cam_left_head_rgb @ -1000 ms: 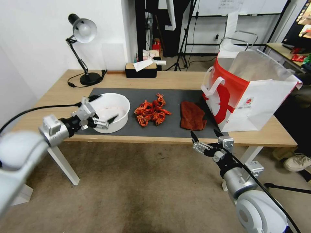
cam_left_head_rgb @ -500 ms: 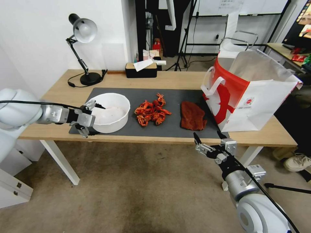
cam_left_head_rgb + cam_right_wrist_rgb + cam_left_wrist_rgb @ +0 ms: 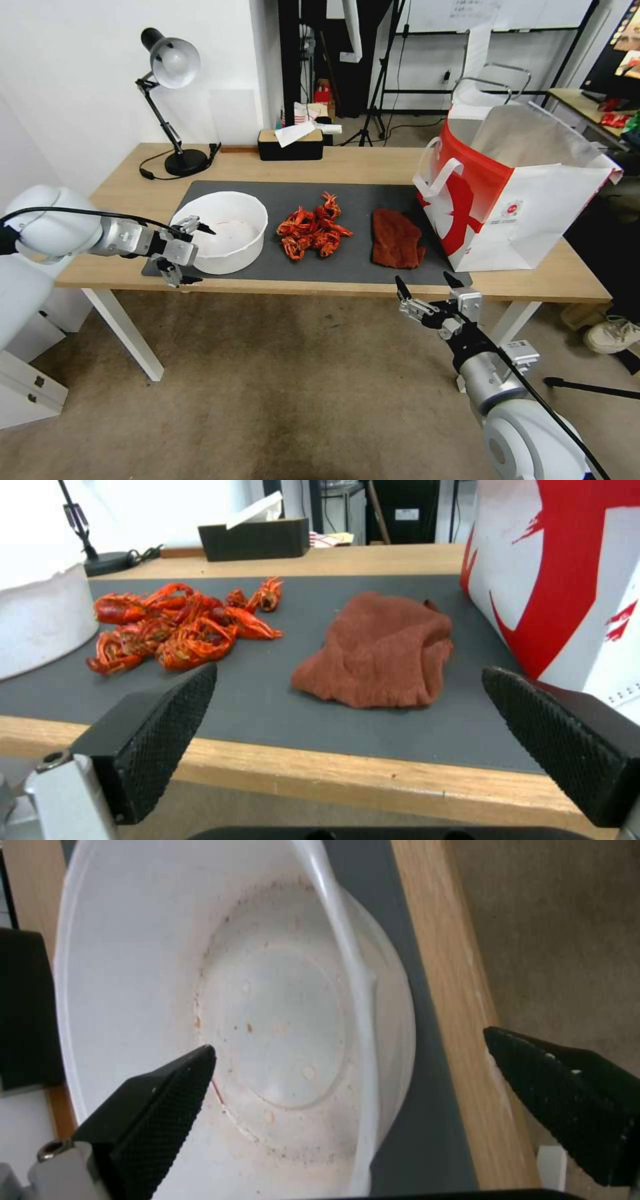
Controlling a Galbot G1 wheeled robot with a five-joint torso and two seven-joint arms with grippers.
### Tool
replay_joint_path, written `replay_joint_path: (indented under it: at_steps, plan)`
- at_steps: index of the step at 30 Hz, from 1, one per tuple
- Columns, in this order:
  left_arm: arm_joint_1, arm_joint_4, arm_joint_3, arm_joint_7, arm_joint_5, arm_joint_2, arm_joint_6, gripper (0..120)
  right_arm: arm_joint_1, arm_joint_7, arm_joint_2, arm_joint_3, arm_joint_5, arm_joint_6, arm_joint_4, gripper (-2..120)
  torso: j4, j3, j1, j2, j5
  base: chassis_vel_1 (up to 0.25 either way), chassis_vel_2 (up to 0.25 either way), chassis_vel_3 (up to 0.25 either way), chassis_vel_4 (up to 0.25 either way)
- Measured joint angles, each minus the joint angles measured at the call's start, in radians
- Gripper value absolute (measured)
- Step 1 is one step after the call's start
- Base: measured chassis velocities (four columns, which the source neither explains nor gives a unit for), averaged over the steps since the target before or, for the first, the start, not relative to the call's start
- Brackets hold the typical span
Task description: Sweep shrimp from table into container with towel, then put container into takeout bag.
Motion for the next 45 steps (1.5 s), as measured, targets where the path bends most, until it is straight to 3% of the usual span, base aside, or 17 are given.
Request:
replay_joint_path:
  at_steps: [7, 11, 33, 34, 40, 41, 42, 44, 45]
  plan:
    - [-0.032, 0.036, 0.049, -0.001, 0.016, -0.015, -0.001, 95, 0.000, 0.007, -0.003, -0.001, -0.002, 0.004, -0.006, 100, -0.0001, 0.000, 0.000, 0.000, 0.0000, 0.000, 0.000, 0.000, 0.000]
    - [-0.048, 0.054, 0.070, -0.003, 0.017, -0.022, -0.001, 86, -0.005, 0.008, -0.004, -0.001, -0.002, 0.015, -0.012, 100, 0.0000, 0.000, 0.000, 0.000, 0.0000, 0.000, 0.000, 0.000, 0.000]
    - [-0.067, 0.078, 0.099, -0.003, 0.020, -0.016, -0.030, 6, -0.012, 0.008, 0.002, -0.008, -0.019, 0.022, -0.017, 100, 0.0000, 0.000, 0.000, 0.000, 0.0001, 0.000, 0.000, 0.000, 0.000]
    - [-0.061, 0.078, 0.093, -0.004, 0.019, -0.015, -0.036, 1, -0.012, 0.009, 0.002, -0.008, -0.019, 0.022, -0.017, 100, -0.0001, 0.000, 0.000, 0.000, 0.0000, 0.000, 0.000, 0.000, 0.000]
    - [-0.029, 0.075, 0.032, -0.025, 0.017, -0.002, -0.076, 0, -0.010, 0.011, 0.001, -0.011, -0.019, 0.022, -0.020, 100, -0.0003, 0.000, 0.000, 0.000, -0.0001, 0.000, 0.000, 0.000, 0.000]
    - [-0.015, 0.076, 0.002, -0.025, 0.016, 0.011, -0.108, 0, -0.008, 0.011, 0.001, -0.015, -0.020, 0.022, -0.021, 100, -0.0003, 0.000, 0.000, 0.000, 0.0000, 0.000, 0.000, 0.000, 0.000]
    - [-0.015, 0.076, 0.002, -0.025, 0.016, 0.011, -0.108, 0, -0.008, 0.011, 0.001, -0.015, -0.020, 0.022, -0.021, 100, -0.0003, 0.000, 0.000, 0.000, 0.0000, 0.000, 0.000, 0.000, 0.000]
    - [0.029, 0.070, -0.058, -0.022, -0.006, 0.044, -0.204, 0, -0.005, 0.011, 0.005, -0.023, -0.026, 0.022, -0.022, 100, 0.0003, 0.000, 0.000, 0.000, 0.0000, 0.000, 0.000, 0.000, 0.000]
    - [0.029, 0.070, -0.058, -0.022, -0.006, 0.044, -0.204, 0, -0.005, 0.011, 0.005, -0.023, -0.026, 0.022, -0.022, 100, 0.0003, 0.000, 0.000, 0.000, 0.0000, 0.000, 0.000, 0.000, 0.000]
